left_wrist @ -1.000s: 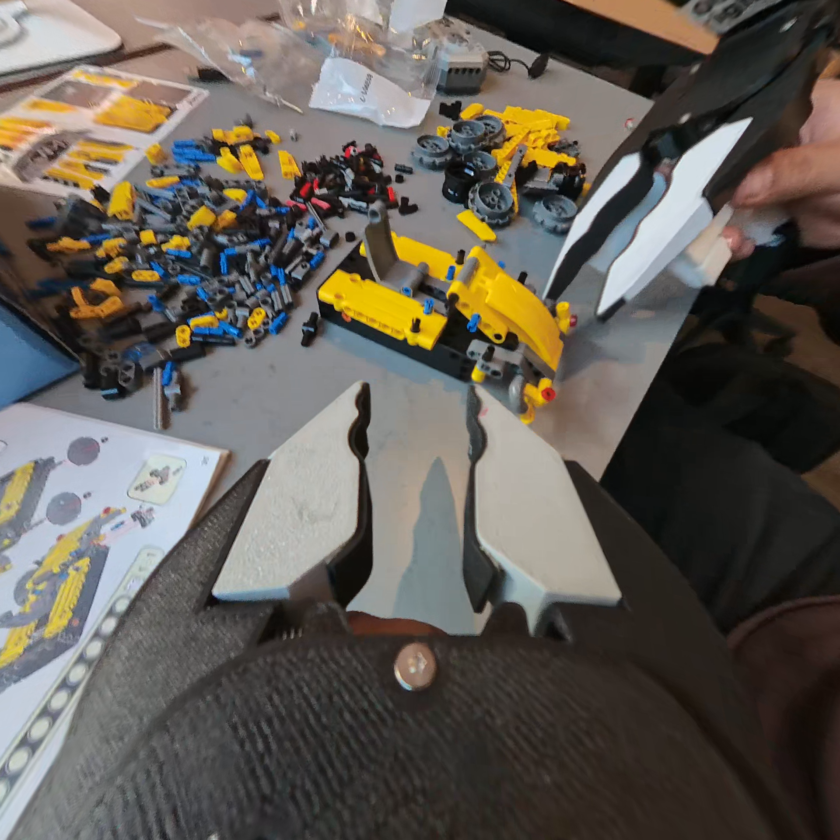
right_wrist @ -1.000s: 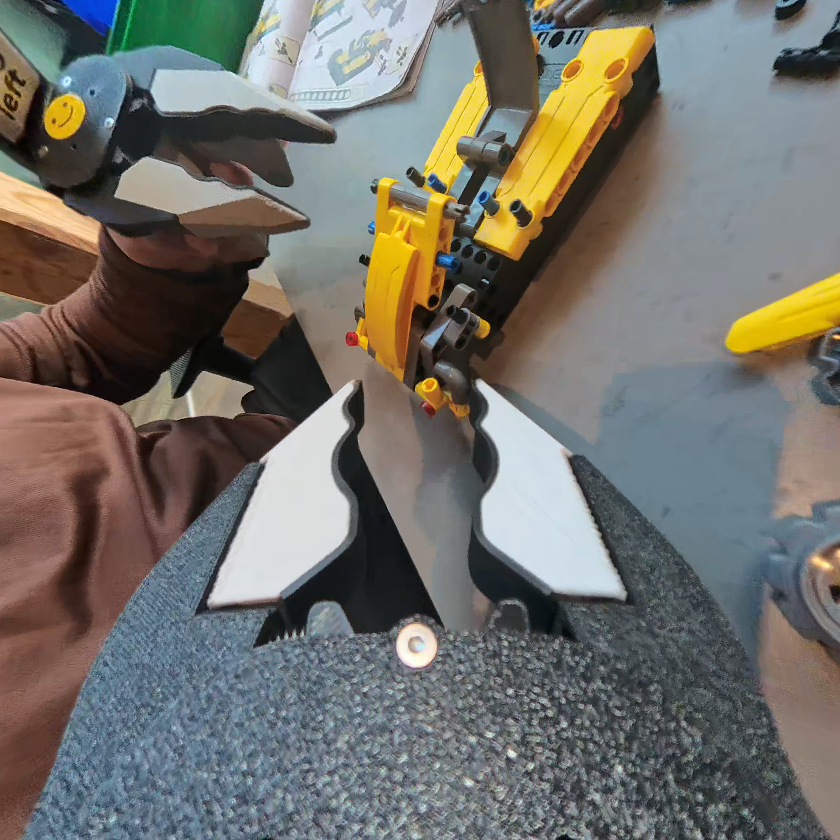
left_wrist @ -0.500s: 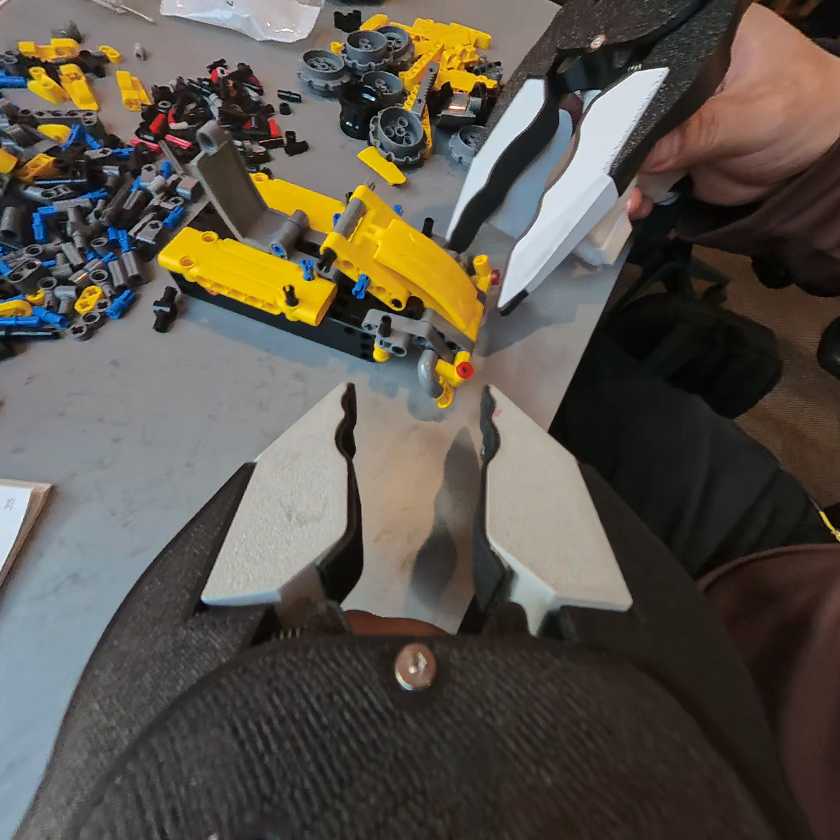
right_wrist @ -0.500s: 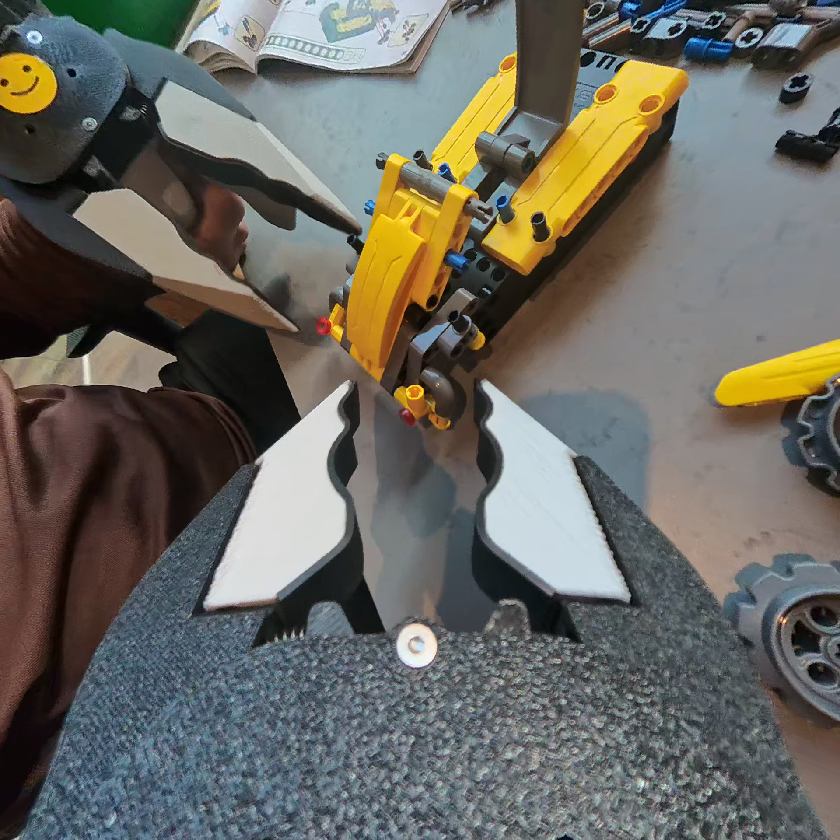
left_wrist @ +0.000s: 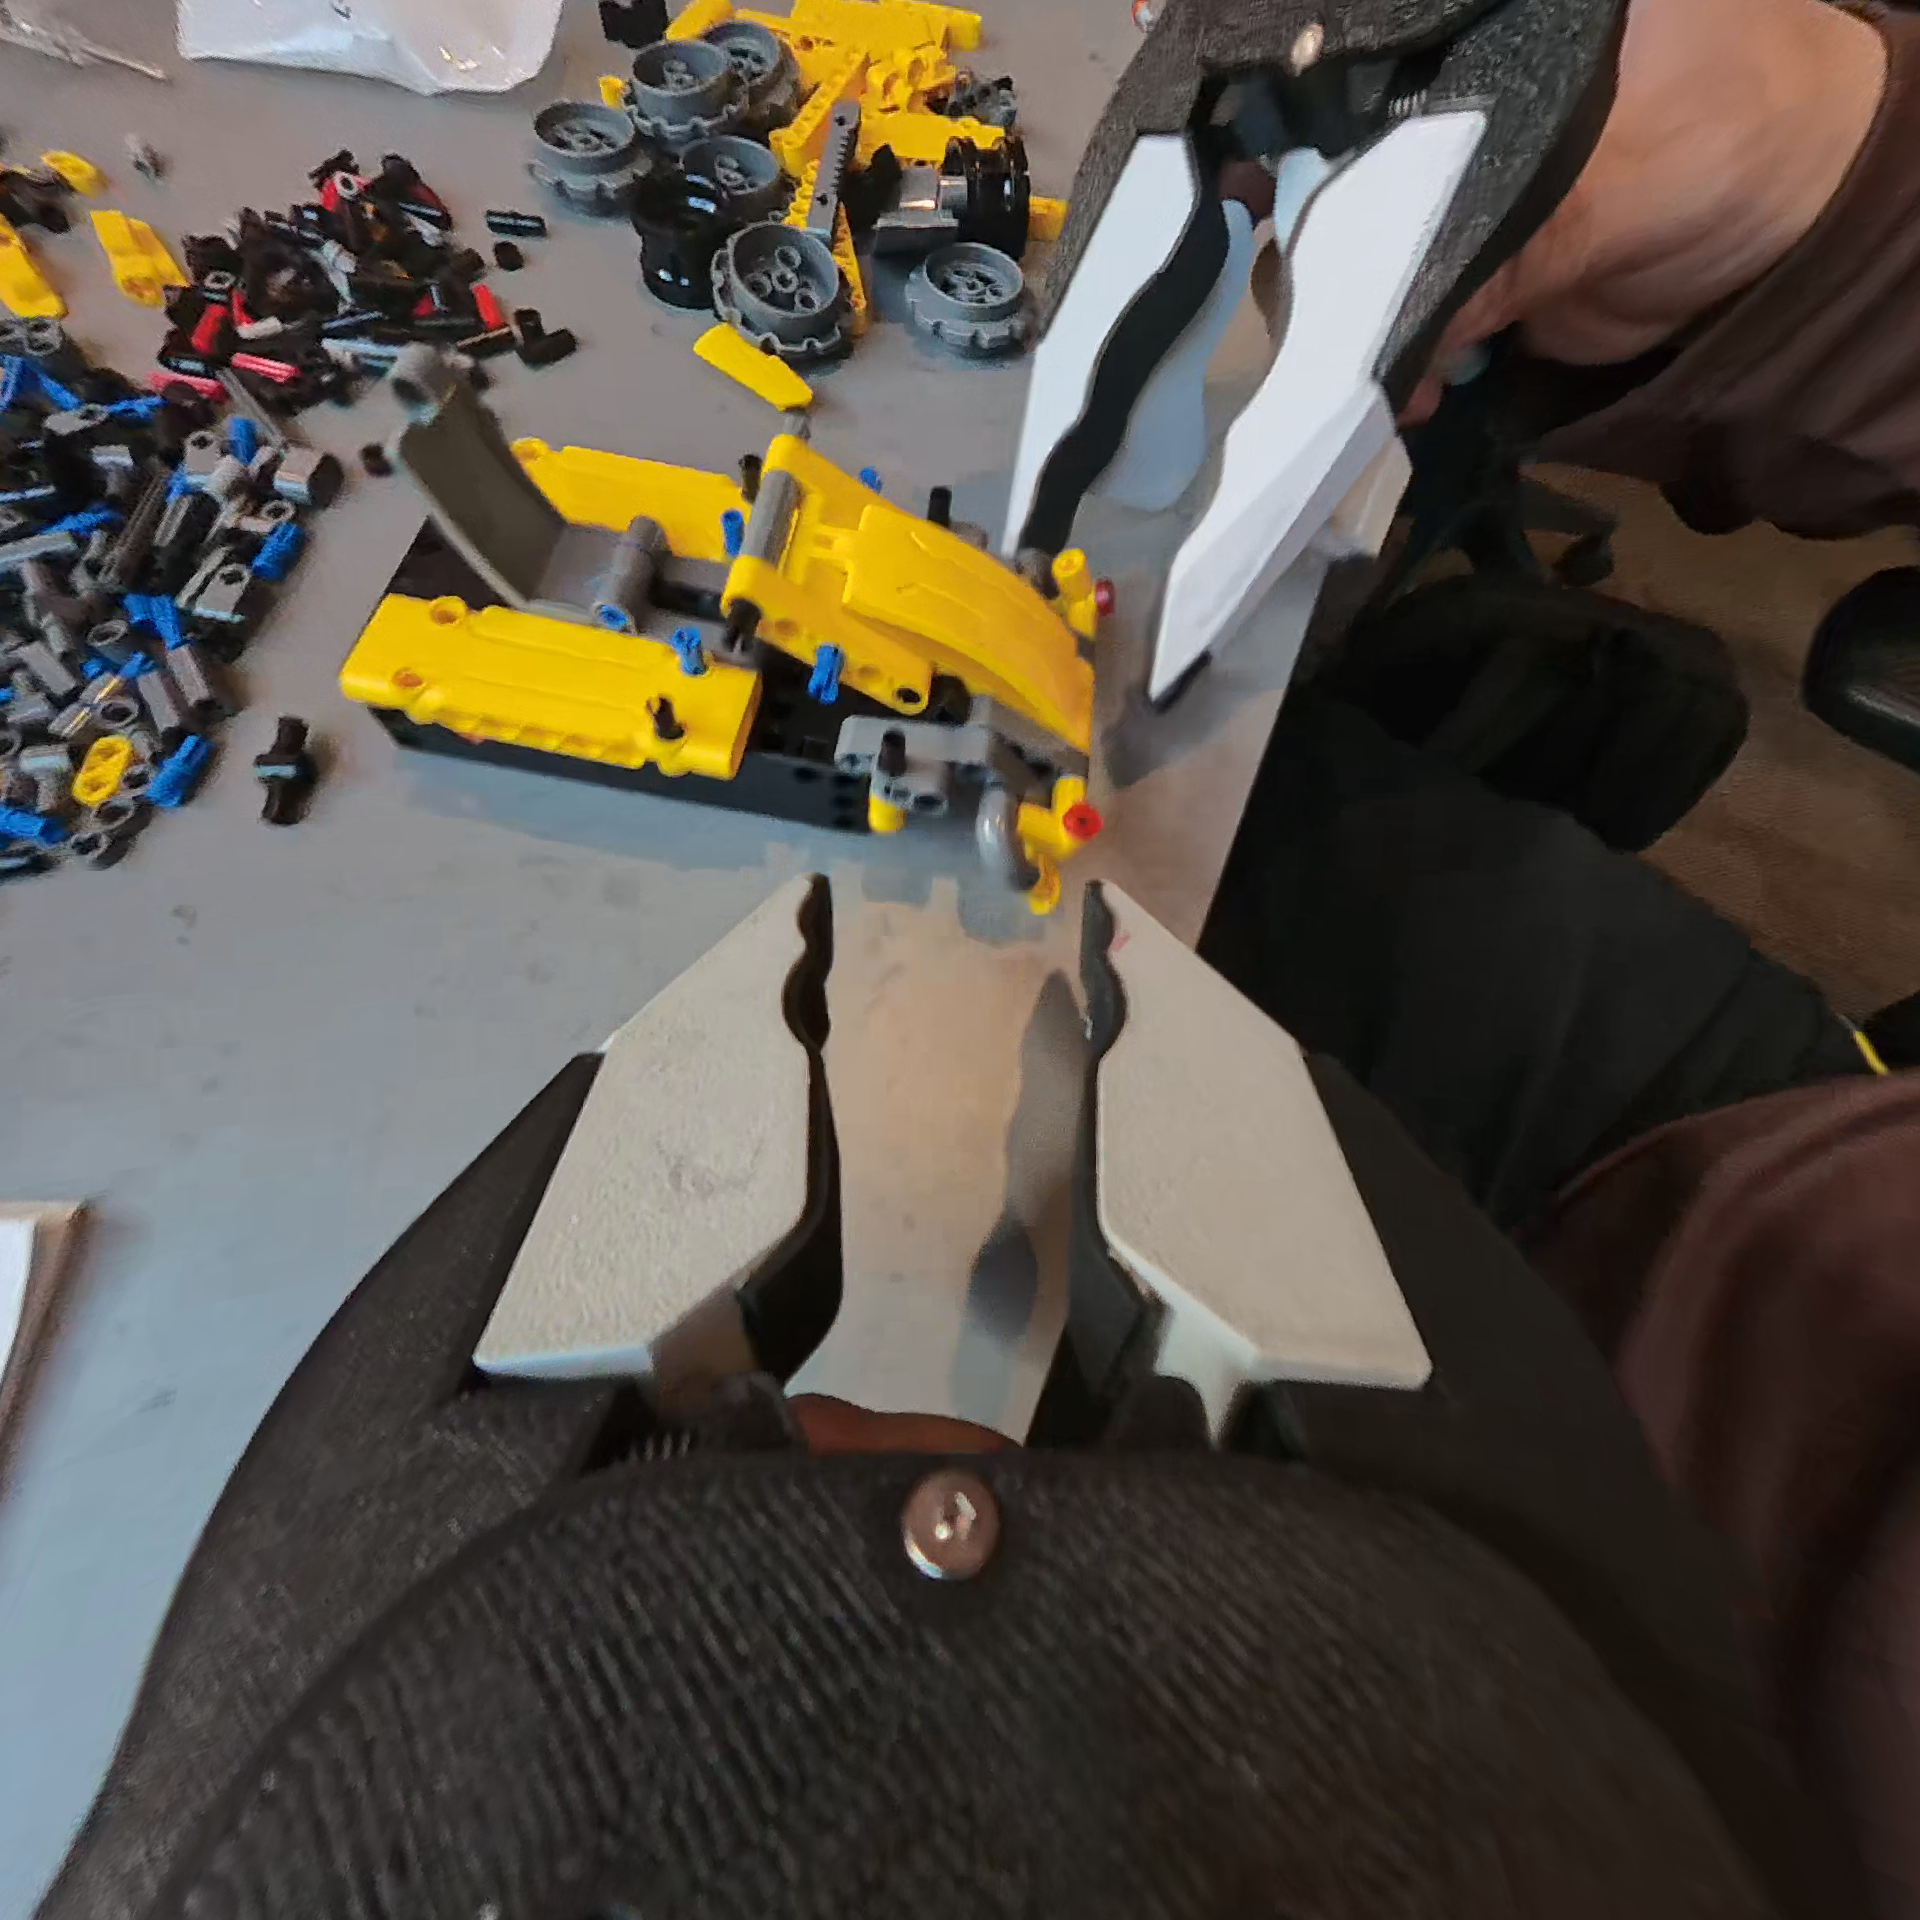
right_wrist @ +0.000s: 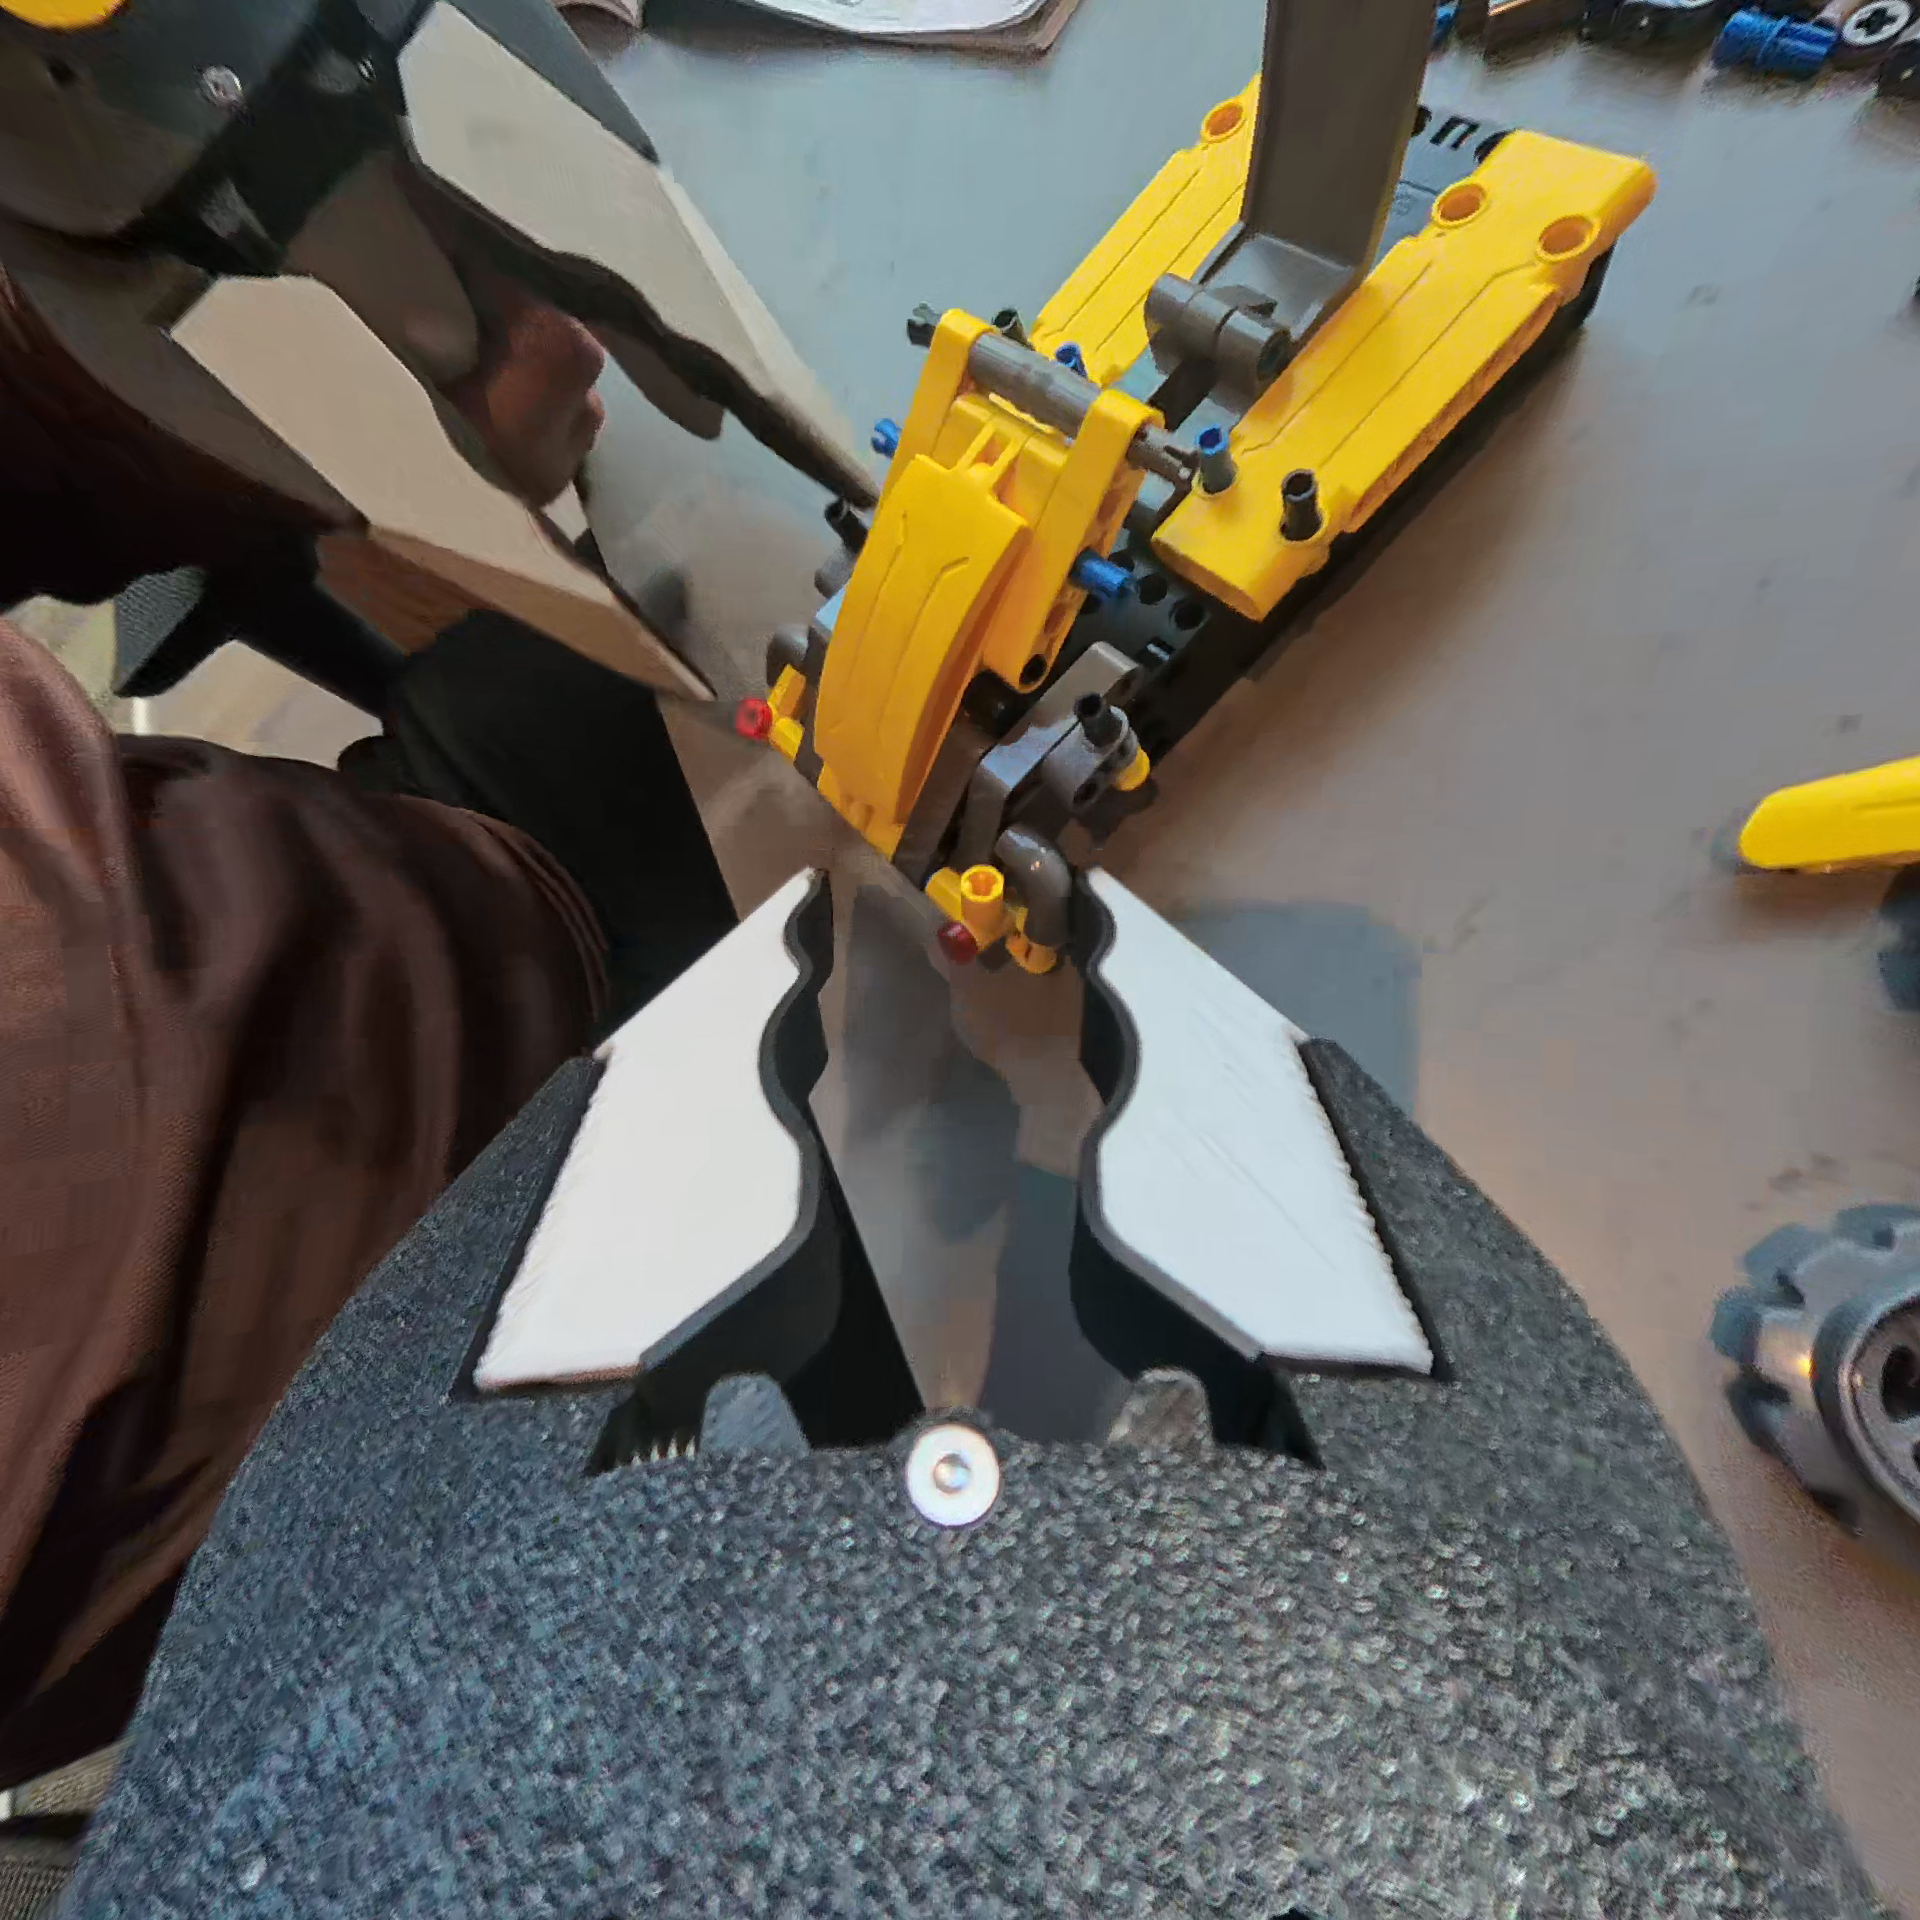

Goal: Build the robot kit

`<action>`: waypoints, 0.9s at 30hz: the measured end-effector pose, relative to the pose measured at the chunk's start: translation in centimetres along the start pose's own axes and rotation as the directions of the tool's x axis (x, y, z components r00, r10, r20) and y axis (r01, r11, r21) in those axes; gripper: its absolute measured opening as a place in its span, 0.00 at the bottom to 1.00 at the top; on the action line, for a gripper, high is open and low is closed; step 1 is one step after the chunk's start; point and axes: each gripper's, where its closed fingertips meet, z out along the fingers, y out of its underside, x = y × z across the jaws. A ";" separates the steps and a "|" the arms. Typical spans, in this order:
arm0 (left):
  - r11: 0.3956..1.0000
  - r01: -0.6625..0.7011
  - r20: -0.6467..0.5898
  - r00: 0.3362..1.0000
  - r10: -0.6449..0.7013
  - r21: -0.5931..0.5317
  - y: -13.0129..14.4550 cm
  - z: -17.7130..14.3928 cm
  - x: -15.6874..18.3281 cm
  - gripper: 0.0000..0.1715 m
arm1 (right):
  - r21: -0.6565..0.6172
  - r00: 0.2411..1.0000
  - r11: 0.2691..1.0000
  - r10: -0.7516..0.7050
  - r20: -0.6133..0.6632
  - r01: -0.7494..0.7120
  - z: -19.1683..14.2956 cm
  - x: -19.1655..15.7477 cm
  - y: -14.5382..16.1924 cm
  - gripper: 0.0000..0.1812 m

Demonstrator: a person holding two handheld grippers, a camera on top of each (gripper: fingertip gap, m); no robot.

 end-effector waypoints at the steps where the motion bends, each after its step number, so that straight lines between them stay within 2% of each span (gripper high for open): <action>1: 1.000 -0.003 -0.014 1.000 0.003 -0.004 0.6 -0.8 -0.2 0.28 | 0.009 1.000 1.000 -0.004 -0.004 0.004 -0.4 0.2 0.0 0.24; 4: 0.998 0.056 -0.042 0.998 -0.056 -0.003 2.0 -2.3 -1.2 0.30 | 0.054 1.000 0.998 0.028 -0.005 -0.028 -0.9 1.8 -0.8 0.29; 6: 0.995 0.104 -0.099 0.990 -0.103 0.005 1.7 -2.5 -1.1 0.31 | 0.072 0.996 0.995 0.069 0.058 -0.073 -0.7 2.3 -1.6 0.30; 10: 0.989 0.150 -0.137 0.979 -0.149 -0.006 1.7 -2.3 -1.2 0.31 | 0.100 0.969 0.991 0.059 0.240 -0.085 -0.3 0.3 -2.6 0.28; 13: 0.989 0.147 -0.144 0.979 -0.145 0.006 1.6 -2.4 -1.2 0.30 | 0.087 0.970 0.996 0.012 0.245 -0.034 0.3 -0.6 -2.7 0.30; 15: 0.989 0.147 -0.120 0.982 -0.146 0.002 1.7 -2.4 -1.4 0.30 | 0.054 0.968 0.999 -0.017 0.249 0.003 0.9 -1.2 -2.4 0.25; 18: 0.994 0.109 -0.033 0.993 -0.109 0.011 2.3 -3.3 -2.4 0.30 | 0.032 0.971 0.997 -0.074 0.226 0.068 1.2 -1.3 -2.3 0.25; 21: 0.998 0.059 0.086 0.995 -0.060 0.011 3.8 -4.9 -3.1 0.30 | 0.117 0.980 0.987 -0.124 0.157 0.107 0.5 -1.1 -3.6 0.24; 22: 0.998 0.060 0.124 0.990 -0.061 0.010 4.5 -5.5 -3.3 0.29 | 0.140 0.983 0.984 -0.131 0.127 0.113 0.4 -1.0 -3.8 0.23; 24: 0.995 0.094 0.187 0.978 -0.095 0.018 5.9 -6.8 -3.4 0.29 | 0.108 0.992 0.988 -0.115 0.052 0.109 0.9 -0.3 -3.2 0.22; 27: 0.989 0.136 0.221 0.964 -0.146 0.058 7.4 -8.6 -2.5 0.27 | 0.058 0.991 0.990 -0.134 0.029 0.132 1.8 -1.0 -2.4 0.21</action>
